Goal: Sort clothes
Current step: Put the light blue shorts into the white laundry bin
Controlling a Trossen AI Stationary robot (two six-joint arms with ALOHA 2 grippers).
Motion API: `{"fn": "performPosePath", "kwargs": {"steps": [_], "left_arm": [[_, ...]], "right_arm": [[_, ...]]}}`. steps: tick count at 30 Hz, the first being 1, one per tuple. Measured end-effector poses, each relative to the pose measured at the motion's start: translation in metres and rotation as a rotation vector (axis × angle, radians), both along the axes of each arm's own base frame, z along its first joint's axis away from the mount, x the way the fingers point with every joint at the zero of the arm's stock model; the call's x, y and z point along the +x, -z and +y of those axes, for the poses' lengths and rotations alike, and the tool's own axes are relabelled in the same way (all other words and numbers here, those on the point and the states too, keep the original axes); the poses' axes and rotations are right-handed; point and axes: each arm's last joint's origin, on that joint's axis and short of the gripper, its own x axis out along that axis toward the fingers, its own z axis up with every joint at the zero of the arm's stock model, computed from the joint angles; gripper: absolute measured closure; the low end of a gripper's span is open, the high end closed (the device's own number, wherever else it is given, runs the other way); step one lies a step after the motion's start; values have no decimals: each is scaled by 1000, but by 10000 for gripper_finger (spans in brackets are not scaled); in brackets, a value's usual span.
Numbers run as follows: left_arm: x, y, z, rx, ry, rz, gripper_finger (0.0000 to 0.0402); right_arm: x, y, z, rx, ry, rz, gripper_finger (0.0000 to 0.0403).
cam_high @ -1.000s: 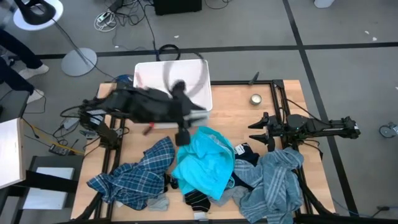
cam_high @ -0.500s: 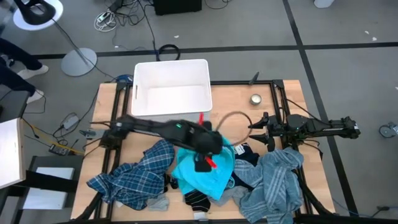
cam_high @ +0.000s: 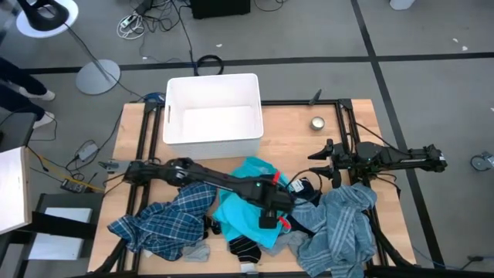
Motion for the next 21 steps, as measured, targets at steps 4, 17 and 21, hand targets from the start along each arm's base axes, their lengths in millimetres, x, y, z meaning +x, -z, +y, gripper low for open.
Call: {"fn": "performPosePath", "kwargs": {"steps": [4, 17, 21], "left_arm": [[6, 31, 10, -5, -73, 82, 186], [-33, -43, 37, 4, -134, 168, 398], [-60, -105, 39, -37, -151, 47, 400]], "right_arm": [[0, 0, 0, 0, 0, 0, 156], [0, 0, 0, 0, 0, -1, 156], [0, 0, 0, 0, 0, -1, 156]]}}
